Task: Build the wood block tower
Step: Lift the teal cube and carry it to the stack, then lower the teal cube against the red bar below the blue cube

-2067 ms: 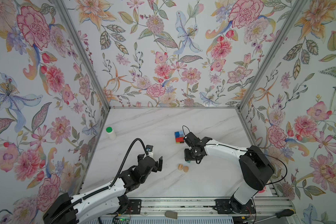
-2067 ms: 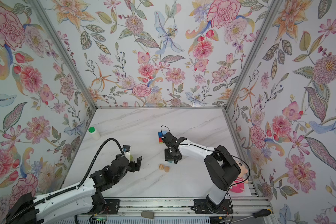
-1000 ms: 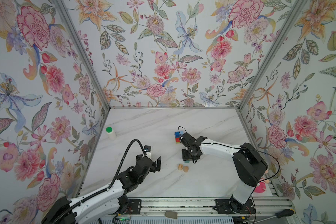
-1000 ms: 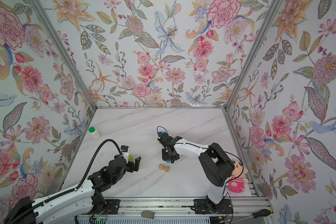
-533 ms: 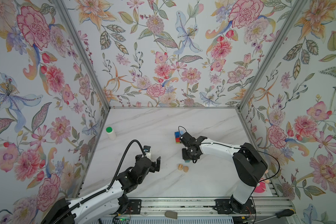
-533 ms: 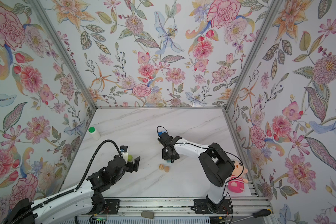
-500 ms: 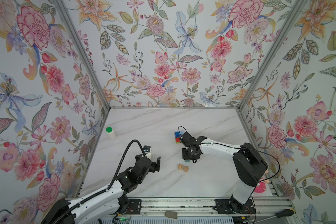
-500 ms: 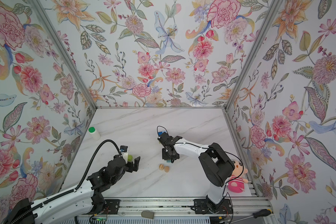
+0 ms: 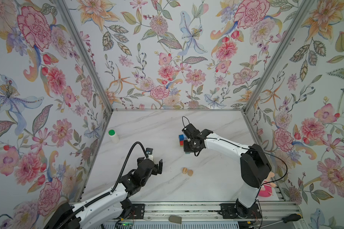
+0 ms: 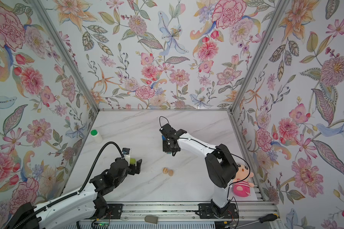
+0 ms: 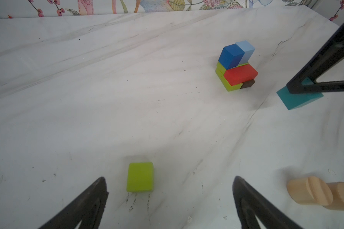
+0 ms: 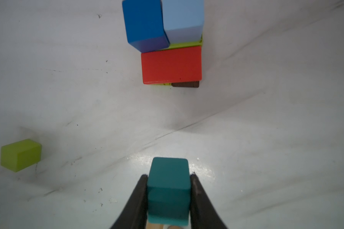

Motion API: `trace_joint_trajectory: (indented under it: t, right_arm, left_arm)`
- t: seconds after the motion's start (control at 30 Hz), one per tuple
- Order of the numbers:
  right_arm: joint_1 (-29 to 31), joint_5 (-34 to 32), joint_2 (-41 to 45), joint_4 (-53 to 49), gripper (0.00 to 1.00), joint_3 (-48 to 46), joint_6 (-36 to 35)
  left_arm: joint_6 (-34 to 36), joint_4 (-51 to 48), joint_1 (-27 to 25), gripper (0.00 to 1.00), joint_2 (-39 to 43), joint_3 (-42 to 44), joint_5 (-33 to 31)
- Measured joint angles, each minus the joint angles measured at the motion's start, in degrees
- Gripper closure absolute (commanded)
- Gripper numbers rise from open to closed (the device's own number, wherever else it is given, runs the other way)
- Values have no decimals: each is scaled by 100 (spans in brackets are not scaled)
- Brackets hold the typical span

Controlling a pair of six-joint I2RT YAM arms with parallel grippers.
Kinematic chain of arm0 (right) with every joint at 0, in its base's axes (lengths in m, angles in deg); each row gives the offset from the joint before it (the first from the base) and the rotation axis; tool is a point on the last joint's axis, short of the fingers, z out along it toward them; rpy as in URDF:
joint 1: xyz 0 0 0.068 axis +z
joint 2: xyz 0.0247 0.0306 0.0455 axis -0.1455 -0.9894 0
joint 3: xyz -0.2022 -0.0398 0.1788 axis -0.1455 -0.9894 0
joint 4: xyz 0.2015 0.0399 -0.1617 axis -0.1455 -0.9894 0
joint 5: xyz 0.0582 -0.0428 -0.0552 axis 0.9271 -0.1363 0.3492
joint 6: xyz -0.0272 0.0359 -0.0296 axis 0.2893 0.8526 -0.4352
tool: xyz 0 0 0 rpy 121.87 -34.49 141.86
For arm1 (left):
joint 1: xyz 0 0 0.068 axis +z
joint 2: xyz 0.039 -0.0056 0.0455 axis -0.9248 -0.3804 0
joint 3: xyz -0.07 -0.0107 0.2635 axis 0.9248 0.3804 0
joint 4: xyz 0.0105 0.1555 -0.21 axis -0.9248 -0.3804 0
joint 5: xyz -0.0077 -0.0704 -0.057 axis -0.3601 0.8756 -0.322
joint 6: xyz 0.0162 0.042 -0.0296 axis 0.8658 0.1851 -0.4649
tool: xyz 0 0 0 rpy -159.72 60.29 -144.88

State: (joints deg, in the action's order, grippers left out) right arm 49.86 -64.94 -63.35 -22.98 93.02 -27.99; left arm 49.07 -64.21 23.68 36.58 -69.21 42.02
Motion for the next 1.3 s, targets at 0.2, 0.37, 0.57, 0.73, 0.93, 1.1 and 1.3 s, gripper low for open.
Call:
trace_joint_trajectory:
  t: [0.2, 0.37, 0.57, 0.73, 0.93, 1.1, 1.3]
  right_arm:
    - [-166, 26, -682, -188, 69, 857, -254]
    - [-254, 66, -1202, -407, 69, 1565, -433]
    - [-302, 111, -1537, -586, 69, 2033, -557]
    - [-313, 175, -1644, -680, 68, 2194, -614]
    - [-350, 208, -1746, -737, 68, 2218, -619]
    - [-378, 219, -1799, -765, 68, 2277, -621]
    - [-376, 219, -1825, -820, 68, 2411, -621]
  left_arm:
    - [46, 76, 267, 1, -186, -120, 79]
    - [114, 208, 433, 1, -393, -229, 197]
    - [173, 289, 597, 1, -599, -323, 326]
    - [203, 326, 671, 1, -629, -339, 369]
    - [251, 326, 748, 1, -658, -339, 481]
    - [256, 326, 772, 1, -658, -339, 492]
    - [256, 326, 824, 1, -658, -339, 494]
